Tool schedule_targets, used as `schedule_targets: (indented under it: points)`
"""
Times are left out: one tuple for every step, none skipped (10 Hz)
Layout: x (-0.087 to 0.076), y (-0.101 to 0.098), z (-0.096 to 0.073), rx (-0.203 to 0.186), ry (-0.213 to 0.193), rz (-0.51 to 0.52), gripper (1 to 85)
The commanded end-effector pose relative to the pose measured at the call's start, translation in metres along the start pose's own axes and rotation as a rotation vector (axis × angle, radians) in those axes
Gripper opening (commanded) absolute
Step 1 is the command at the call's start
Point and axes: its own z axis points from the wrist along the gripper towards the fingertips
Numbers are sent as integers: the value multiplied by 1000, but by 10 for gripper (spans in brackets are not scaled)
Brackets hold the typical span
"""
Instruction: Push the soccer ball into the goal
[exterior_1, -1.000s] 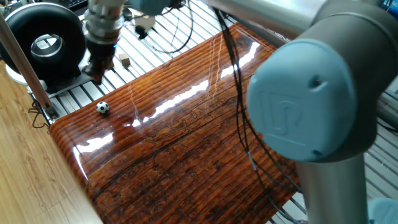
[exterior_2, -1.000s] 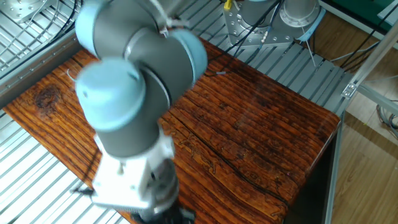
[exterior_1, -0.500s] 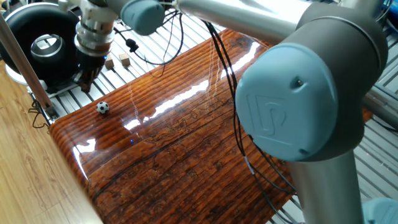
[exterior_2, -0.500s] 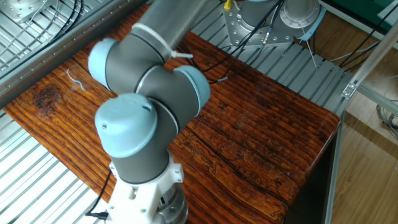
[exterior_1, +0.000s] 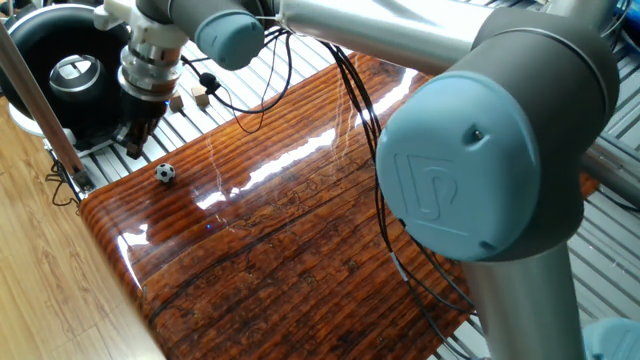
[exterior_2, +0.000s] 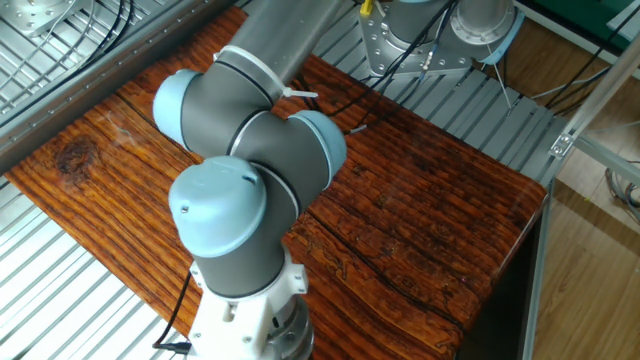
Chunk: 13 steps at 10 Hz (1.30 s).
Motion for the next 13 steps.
schedule_targets:
  points:
    - [11, 0, 0, 8, 10, 1, 10]
    - [14, -1, 0, 2, 7, -6, 10]
    - [16, -3, -1, 3, 6, -8, 10]
    - [18, -7, -2, 15, 10, -10, 10]
    - [18, -9, -1, 23, 11, -11, 10]
    - [18, -6, 0, 17, 7, -8, 10]
    - [16, -5, 1, 17, -2, -6, 10]
    - [13, -5, 2, 15, -14, -11, 10]
    - [9, -3, 3, 8, -25, -9, 10]
    - [3, 1, 3, -3, -39, -6, 10]
    - [1, -4, 4, 18, -37, -8, 10]
    - [-1, -7, 8, 30, -39, -7, 10]
    - [-1, -10, 14, 32, -46, -12, 10]
